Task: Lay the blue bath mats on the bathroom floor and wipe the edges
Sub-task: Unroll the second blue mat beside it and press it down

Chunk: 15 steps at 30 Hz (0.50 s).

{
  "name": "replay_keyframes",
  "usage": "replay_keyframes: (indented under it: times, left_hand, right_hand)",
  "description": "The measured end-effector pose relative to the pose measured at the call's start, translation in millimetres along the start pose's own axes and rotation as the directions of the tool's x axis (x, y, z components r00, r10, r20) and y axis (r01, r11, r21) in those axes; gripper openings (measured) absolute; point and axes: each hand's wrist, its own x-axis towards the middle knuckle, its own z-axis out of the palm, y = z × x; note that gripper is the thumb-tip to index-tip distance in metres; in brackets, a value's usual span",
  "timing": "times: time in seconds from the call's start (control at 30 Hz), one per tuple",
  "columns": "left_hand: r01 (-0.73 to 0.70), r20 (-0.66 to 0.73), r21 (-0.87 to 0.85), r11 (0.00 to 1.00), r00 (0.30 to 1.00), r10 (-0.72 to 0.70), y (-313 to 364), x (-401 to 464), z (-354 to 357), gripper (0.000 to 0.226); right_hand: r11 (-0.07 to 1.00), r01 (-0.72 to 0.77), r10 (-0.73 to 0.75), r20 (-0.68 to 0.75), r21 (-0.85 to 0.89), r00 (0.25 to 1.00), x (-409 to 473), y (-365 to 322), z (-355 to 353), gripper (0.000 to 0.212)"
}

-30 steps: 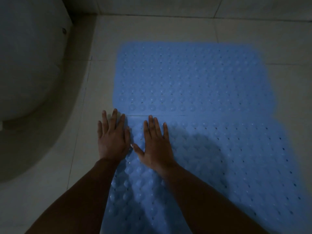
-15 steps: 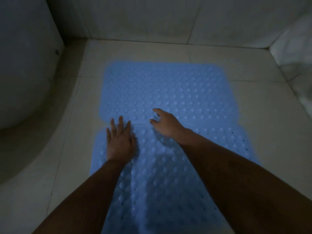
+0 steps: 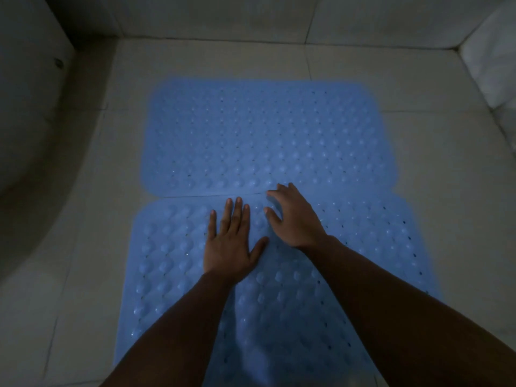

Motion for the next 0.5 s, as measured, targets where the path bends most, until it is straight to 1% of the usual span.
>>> replay_keyframes:
  times: [0.1,0.27,0.37,0.43,0.5]
  left_hand:
    - [-0.002,-0.002,0.006,1.000,1.000,0.002,3.1,2.5,0.0,0.086]
    - [0.014,-0.031,-0.012,1.000,0.999,-0.015,2.6,3.8,2.8,0.086]
    - [0.026,-0.025,-0.009,1.000,0.999,-0.026,4.5,7.1,2.0,0.087]
    - [0.047,0.012,-0.031,0.998,0.999,-0.046,6.6,7.9,-2.2,0.087]
    - [0.070,0.062,-0.052,0.996,0.996,-0.066,8.7,7.9,-8.8,0.086]
  right_hand:
    - [0.999,0.038,-0.038,0.004,-0.033,0.999,4.9,6.1,5.0,0.042]
    - [0.997,0.062,-0.062,-0.005,-0.041,0.998,17.3,9.5,4.5,0.041]
    - [0.997,0.069,-0.070,-0.005,-0.046,0.998,23.5,7.3,-2.1,0.041]
    - [0.997,0.036,-0.032,0.056,-0.063,0.998,26.0,5.4,-7.9,0.042]
    - [0.992,-0.006,0.022,0.129,-0.128,0.991,27.5,2.1,-12.4,0.046]
